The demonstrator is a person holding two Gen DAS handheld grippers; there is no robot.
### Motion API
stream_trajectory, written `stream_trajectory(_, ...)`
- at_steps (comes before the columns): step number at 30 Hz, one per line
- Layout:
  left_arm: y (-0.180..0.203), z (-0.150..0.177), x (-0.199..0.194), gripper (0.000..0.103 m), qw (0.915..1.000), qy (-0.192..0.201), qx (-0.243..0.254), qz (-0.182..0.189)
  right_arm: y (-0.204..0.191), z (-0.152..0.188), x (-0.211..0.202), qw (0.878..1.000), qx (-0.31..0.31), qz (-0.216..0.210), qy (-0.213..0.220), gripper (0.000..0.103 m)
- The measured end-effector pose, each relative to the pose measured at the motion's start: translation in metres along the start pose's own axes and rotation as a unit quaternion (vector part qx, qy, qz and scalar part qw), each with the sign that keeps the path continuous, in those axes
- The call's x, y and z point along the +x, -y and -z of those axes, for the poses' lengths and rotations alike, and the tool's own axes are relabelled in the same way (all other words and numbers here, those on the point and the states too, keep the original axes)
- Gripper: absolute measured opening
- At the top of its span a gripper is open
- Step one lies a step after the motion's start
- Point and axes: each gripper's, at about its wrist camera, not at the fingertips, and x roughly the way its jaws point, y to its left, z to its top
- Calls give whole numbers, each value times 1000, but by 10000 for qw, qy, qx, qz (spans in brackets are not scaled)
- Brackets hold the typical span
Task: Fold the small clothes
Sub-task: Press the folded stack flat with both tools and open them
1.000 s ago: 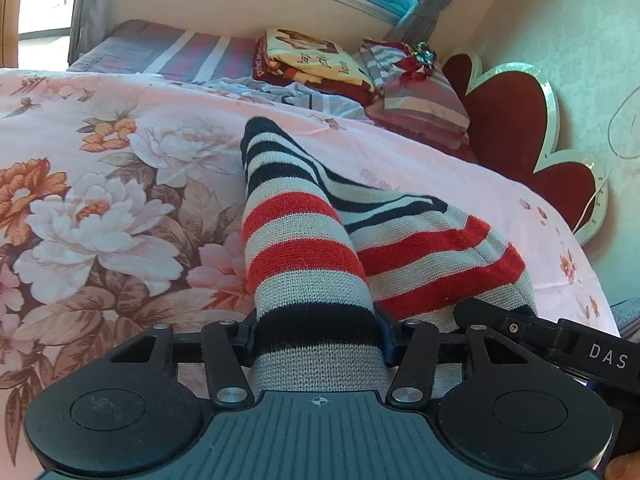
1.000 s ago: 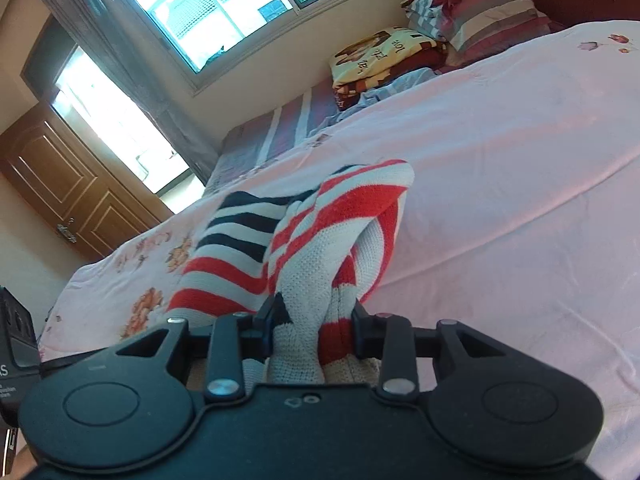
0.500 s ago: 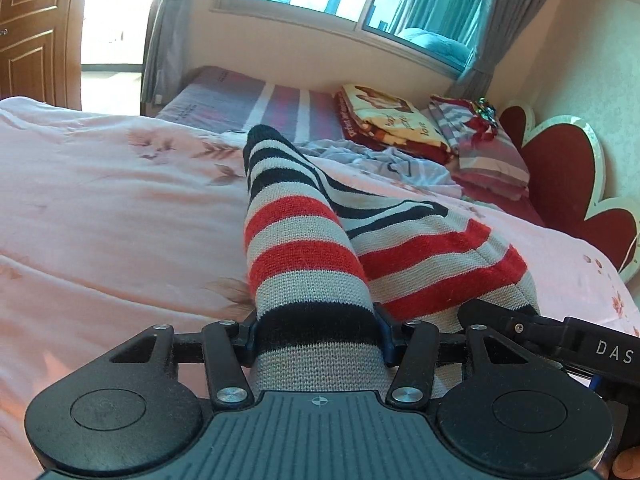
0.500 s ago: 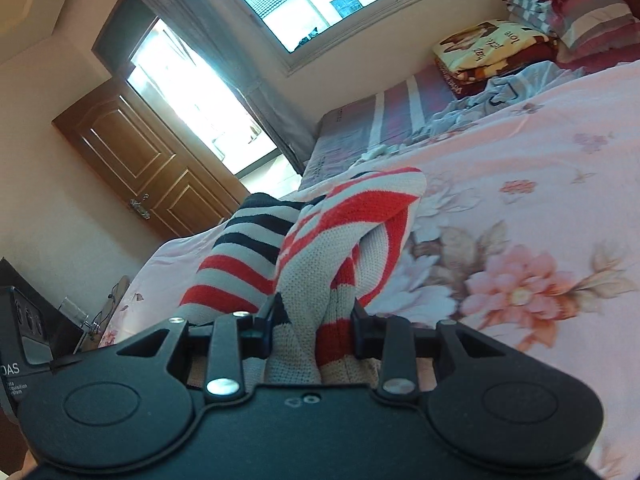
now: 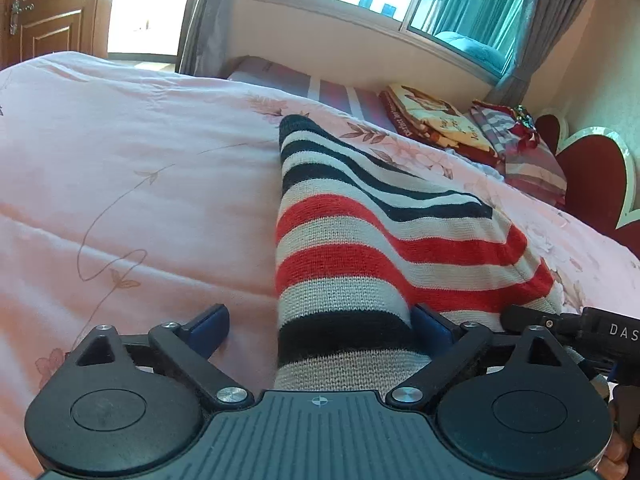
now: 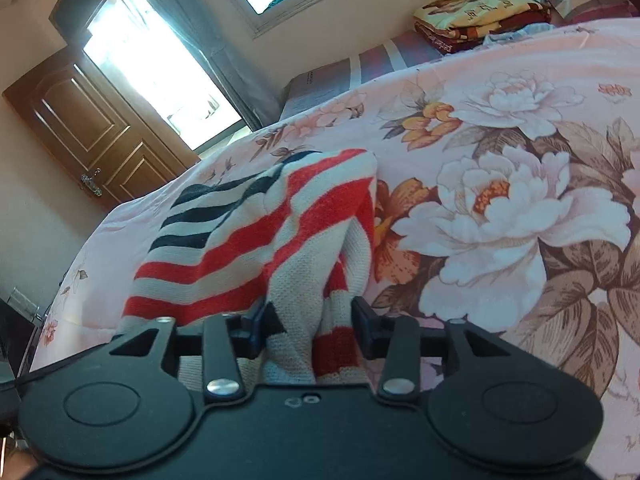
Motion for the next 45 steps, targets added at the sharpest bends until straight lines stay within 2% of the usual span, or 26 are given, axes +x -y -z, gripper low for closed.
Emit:
stream_trajectory(2,3,-2,-4,96,9999,30,70,-67,-7,-1,-10,9999,-41,147,69,49)
stream_trajectory(4,10,-1,-20,96,9995,194,212,-150,-19,-4,-29,9981,-304,395,358,49)
stream_trajectory(6,12,2,-37,96,9991,256,349,-41,-36,-4,-50,9947,-673,516,575,38)
stream_trajectory(8,15,9,-50,96,9981,240,564,-41,-53,2,-68,9902,-1104,522,672,33)
stream_trajectory(9,18,13,-54,96,9975,218,675,-37,-61,9,-75,9882,-1265,505,700,27)
stream_trajectory(11,22,23,-58,96,9958,170,893,-79,-75,23,-80,9850,-1499,512,689,23)
stream_trajectory(13,29,30,-49,96,9938,25,1102,-161,-78,37,-74,9850,-1541,597,497,21)
stream_trajectory(16,22,37,-44,96,9953,-85,958,-76,-65,54,-53,9773,-1726,1191,286,13)
stream_trajectory(17,22,37,-43,96,9955,-97,941,-68,-59,56,-49,9766,-1728,1221,376,12)
stream_trajectory(19,25,38,-42,103,9944,-58,1035,-191,-54,54,-50,9791,-1568,1219,427,12)
stream_trajectory(26,25,43,-43,103,9948,-75,989,-241,-67,70,-47,9673,-1885,1578,616,13)
stream_trajectory(34,27,42,-43,103,9954,-181,895,-305,-72,77,-41,9583,-2105,1791,733,13)
stream_trajectory(40,32,38,-45,103,9946,-279,905,-426,-75,77,-40,9557,-2182,1852,686,14)
stream_trajectory(45,40,31,-43,103,9924,-555,874,-672,-75,76,-40,9562,-2178,1838,664,14)
